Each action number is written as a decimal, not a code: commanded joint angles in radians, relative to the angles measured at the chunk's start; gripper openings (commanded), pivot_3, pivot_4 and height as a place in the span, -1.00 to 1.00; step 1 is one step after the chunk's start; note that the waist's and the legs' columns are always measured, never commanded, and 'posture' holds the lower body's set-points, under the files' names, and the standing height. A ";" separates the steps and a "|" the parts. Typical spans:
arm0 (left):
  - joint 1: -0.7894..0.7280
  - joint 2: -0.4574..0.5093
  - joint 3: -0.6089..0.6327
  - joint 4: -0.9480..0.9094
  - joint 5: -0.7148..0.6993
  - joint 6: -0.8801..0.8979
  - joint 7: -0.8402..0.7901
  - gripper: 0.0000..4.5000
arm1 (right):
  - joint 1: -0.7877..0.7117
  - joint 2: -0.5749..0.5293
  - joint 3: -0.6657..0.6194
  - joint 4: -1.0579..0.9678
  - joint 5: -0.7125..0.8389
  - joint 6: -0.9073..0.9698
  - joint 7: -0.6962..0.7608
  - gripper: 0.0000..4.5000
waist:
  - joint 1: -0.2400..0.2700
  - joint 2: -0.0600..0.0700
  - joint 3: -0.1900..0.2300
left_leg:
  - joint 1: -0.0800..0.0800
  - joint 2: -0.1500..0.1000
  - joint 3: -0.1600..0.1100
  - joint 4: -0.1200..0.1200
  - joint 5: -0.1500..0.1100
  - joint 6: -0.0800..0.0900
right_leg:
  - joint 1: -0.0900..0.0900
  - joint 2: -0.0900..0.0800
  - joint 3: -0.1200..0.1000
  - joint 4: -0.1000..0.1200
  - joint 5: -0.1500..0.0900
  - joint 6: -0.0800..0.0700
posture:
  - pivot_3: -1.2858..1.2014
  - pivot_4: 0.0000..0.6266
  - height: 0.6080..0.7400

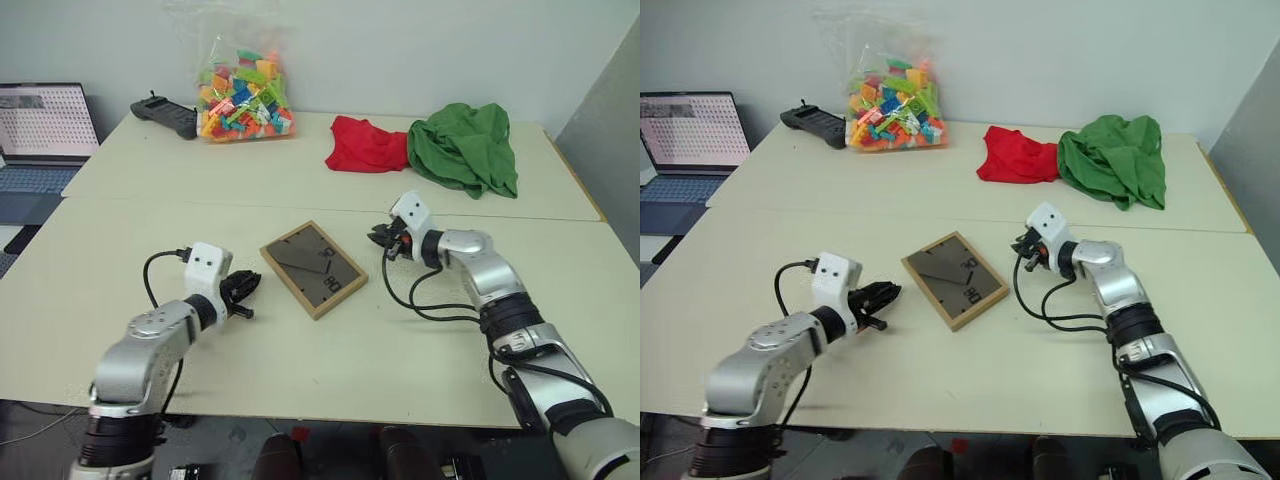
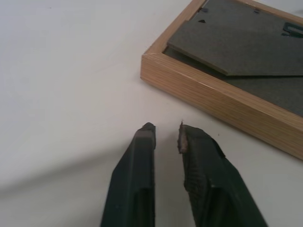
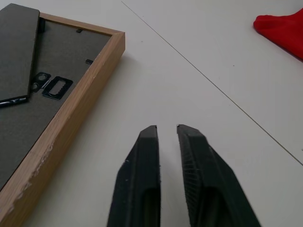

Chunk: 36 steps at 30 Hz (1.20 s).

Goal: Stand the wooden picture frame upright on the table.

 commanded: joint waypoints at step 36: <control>-0.195 0.042 0.011 0.014 -0.235 0.258 -0.371 -0.76 | 0.265 -0.277 -0.035 -0.595 0.089 0.328 0.222 -1.00 | -0.004 0.000 -0.001 | 0.000 -0.001 -0.004 0.000 -0.001 0.003 | 0.001 0.000 -0.002 0.000 0.000 0.000 | 0.03 -0.52 1.00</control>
